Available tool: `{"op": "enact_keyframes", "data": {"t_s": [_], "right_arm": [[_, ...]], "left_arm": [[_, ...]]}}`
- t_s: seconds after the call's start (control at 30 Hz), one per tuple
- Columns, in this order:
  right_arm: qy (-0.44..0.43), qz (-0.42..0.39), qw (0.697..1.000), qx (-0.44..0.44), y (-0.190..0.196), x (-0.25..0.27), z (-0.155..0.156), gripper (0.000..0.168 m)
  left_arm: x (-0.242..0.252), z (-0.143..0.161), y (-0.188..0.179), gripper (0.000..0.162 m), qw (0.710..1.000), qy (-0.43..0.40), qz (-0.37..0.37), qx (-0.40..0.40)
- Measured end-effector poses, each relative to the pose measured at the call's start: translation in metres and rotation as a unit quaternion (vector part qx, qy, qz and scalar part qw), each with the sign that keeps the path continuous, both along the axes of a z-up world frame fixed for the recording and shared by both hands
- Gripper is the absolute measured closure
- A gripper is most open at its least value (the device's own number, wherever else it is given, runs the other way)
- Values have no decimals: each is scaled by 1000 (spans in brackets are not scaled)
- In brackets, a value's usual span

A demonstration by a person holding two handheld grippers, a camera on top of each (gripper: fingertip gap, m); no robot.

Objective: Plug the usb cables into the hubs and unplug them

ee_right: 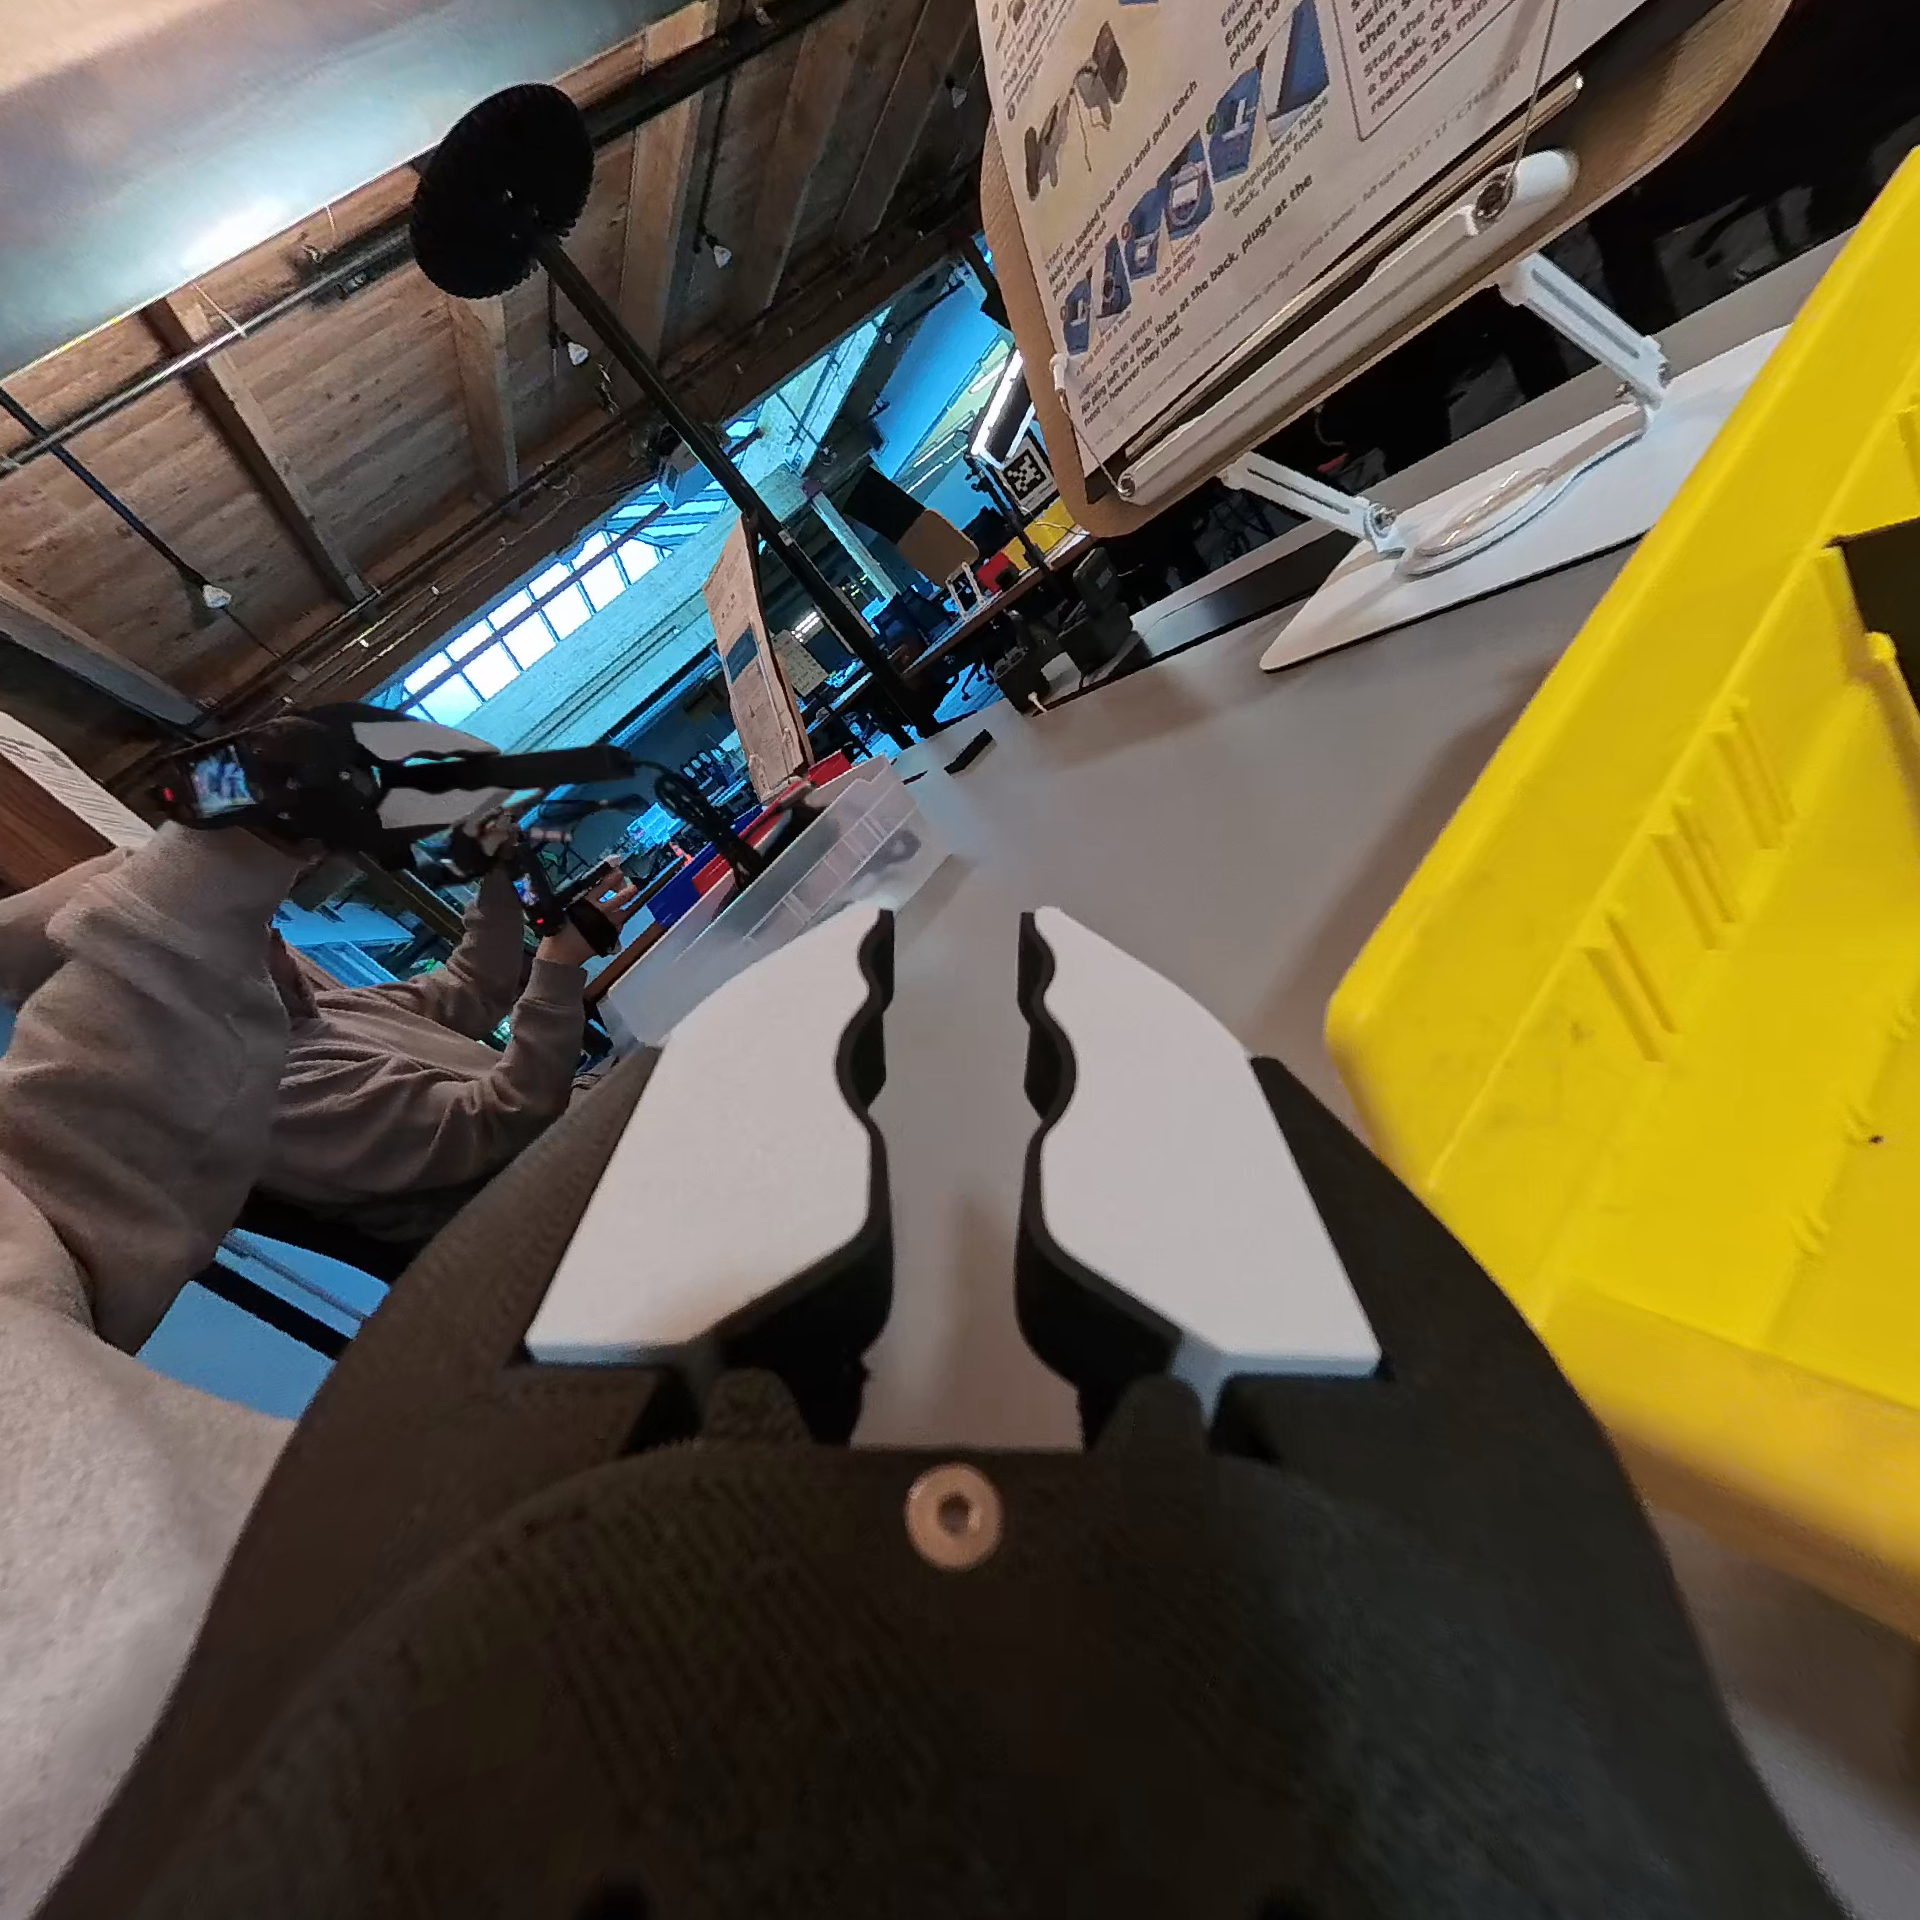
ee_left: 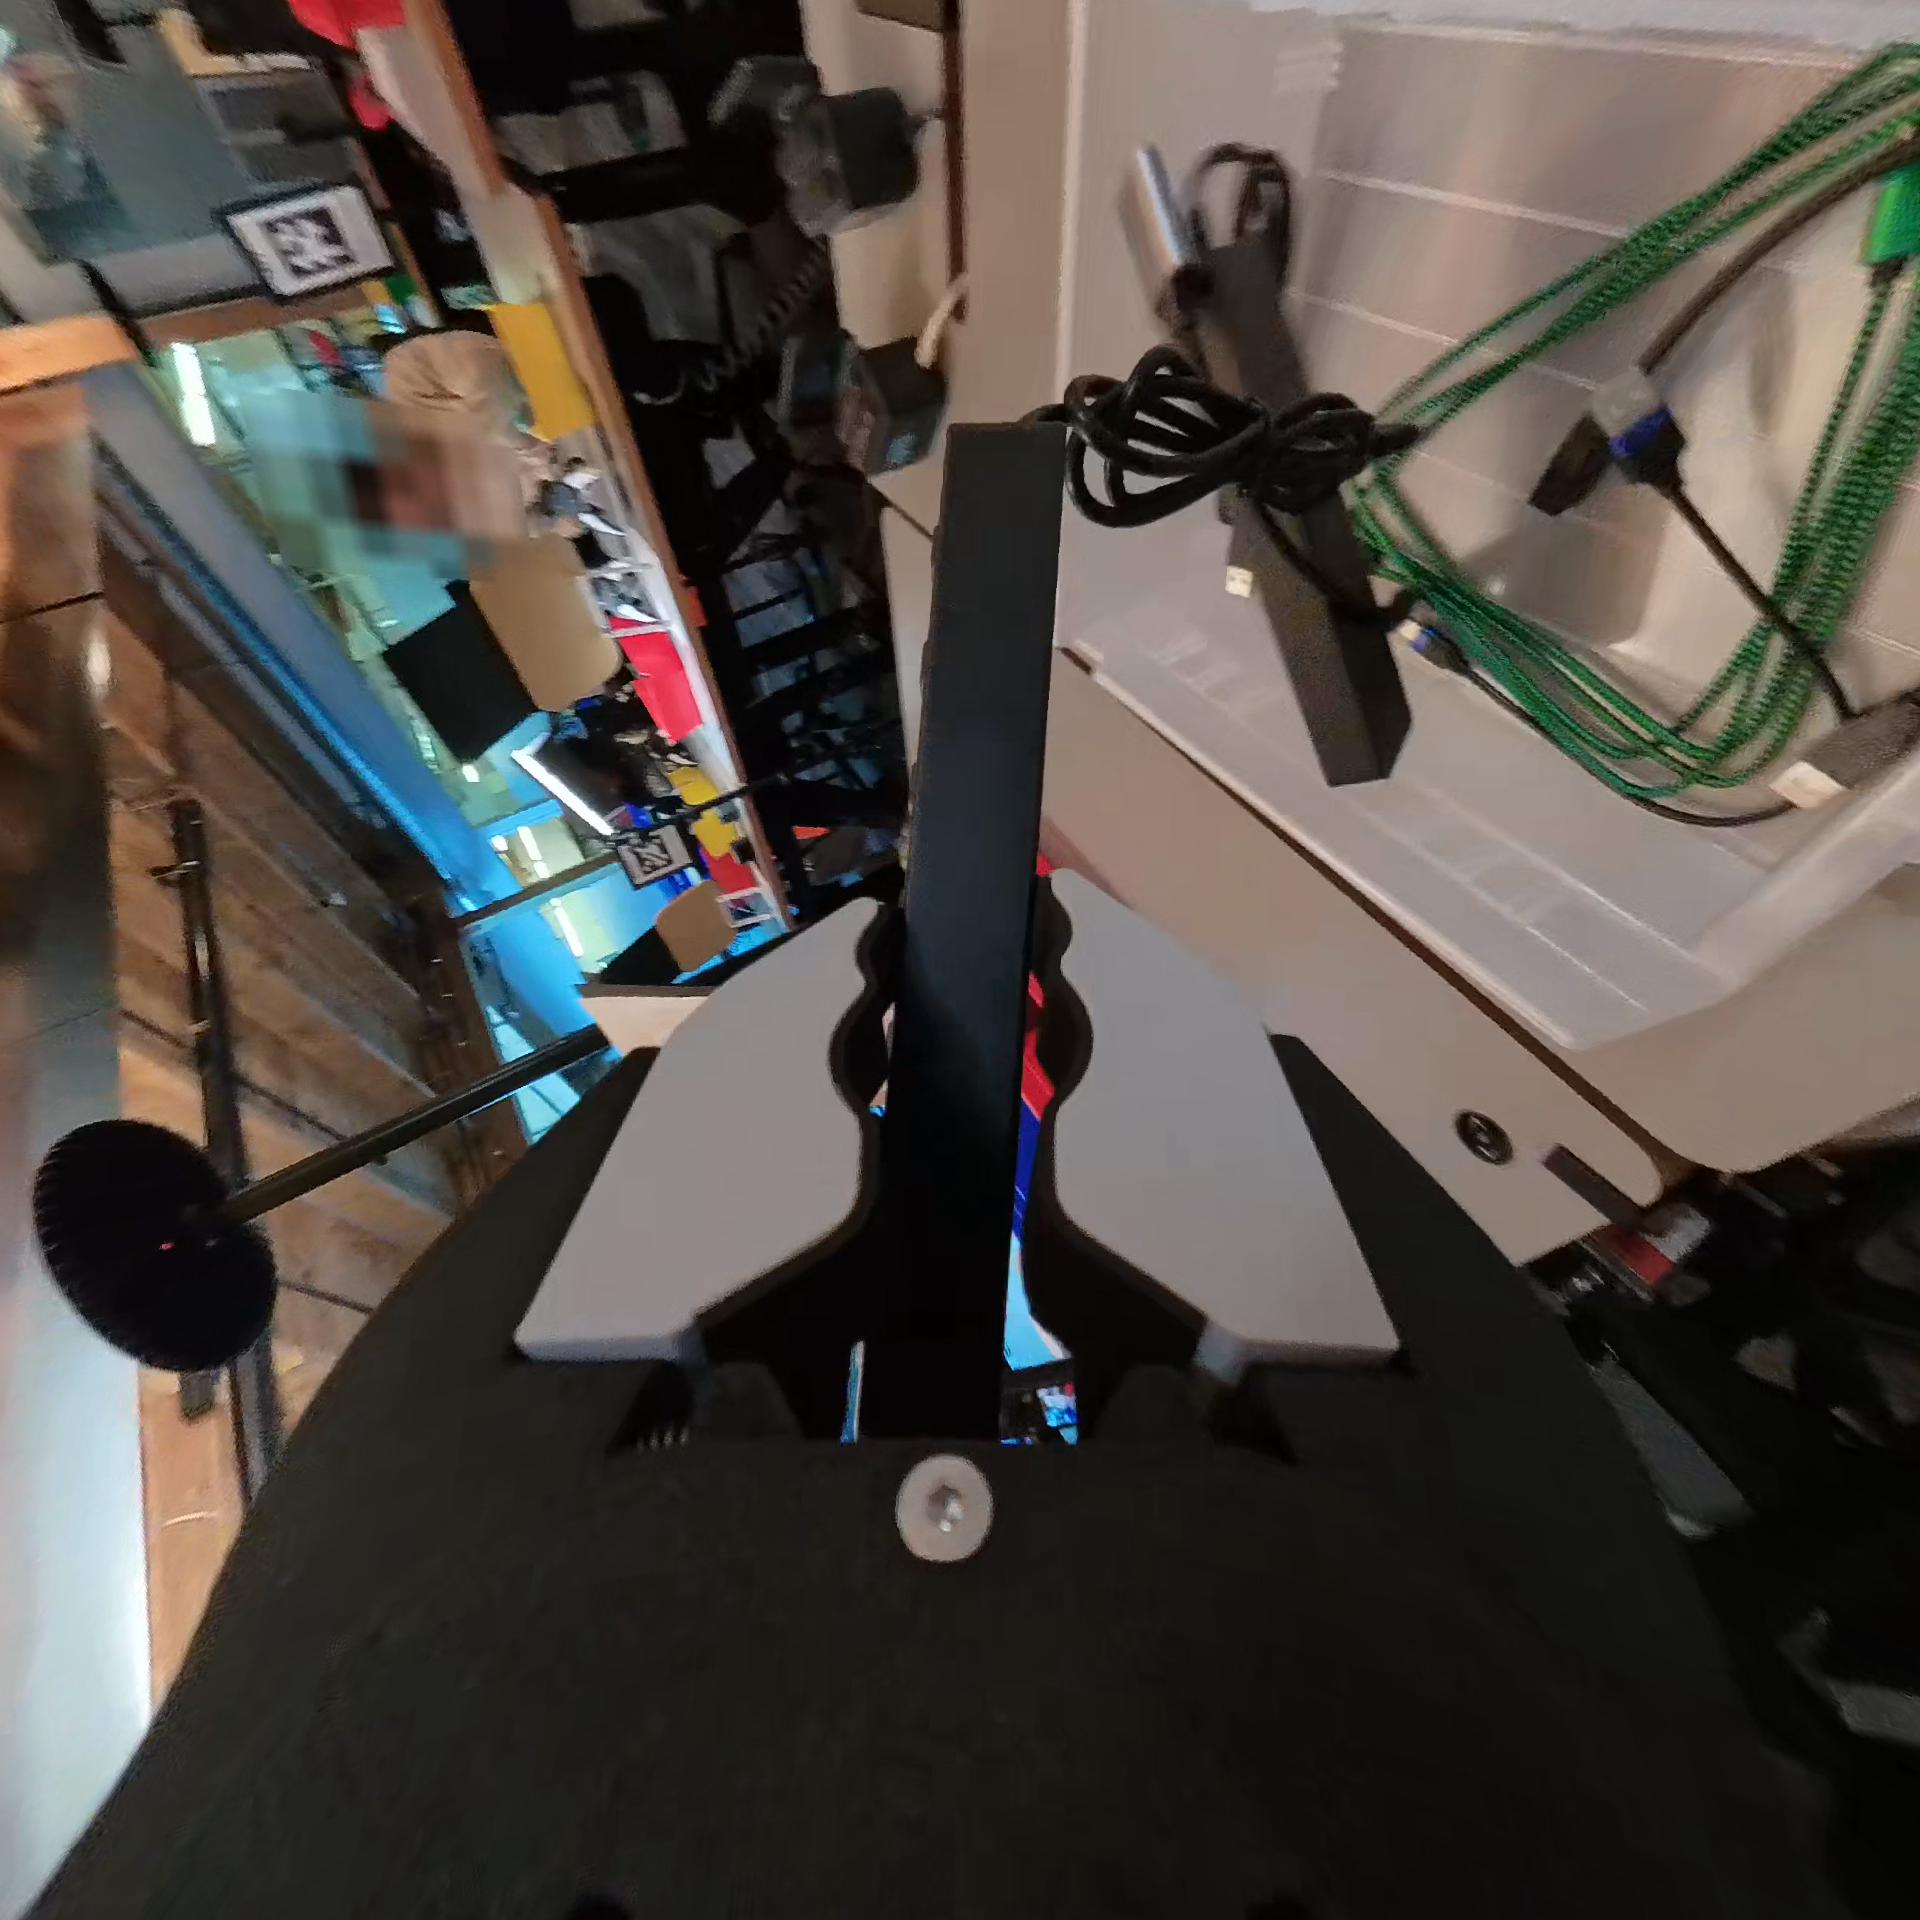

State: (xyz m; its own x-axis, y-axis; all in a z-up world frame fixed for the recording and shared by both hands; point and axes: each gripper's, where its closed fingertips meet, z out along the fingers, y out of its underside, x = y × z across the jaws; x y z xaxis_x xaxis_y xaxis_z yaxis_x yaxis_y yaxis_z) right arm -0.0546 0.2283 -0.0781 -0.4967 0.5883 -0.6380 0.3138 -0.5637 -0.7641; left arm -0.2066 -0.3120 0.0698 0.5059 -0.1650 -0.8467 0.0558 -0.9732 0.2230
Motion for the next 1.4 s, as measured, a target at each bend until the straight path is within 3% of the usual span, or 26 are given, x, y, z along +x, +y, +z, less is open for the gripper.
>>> {"op": "enact_keyframes", "data": {"t_s": [0.23,0.47,0.6,0.8,1.0,1.2,1.33,1.4], "right_arm": [[-1,4,1000,-9,0,2,1,145],[4,13,1000,-4,-7,5,3,144],[24,30,999,38,-22,9,7,141],[82,81,986,122,-65,24,15,136],[124,104,981,105,-84,36,29,111],[192,83,960,188,-96,43,34,87],[145,114,970,155,-98,38,20,75],[115,148,970,157,-102,39,8,77]], "left_arm": [[15,56,19,134,989,127,-63,27],[38,66,60,135,969,192,-151,35],[57,45,110,135,955,188,-223,55],[97,-16,209,134,917,143,-357,102],[136,-83,296,134,871,61,-451,186],[164,-124,354,135,825,13,-495,272],[185,-140,377,135,803,-5,-525,282],[189,-143,382,135,796,-11,-530,291]]}}
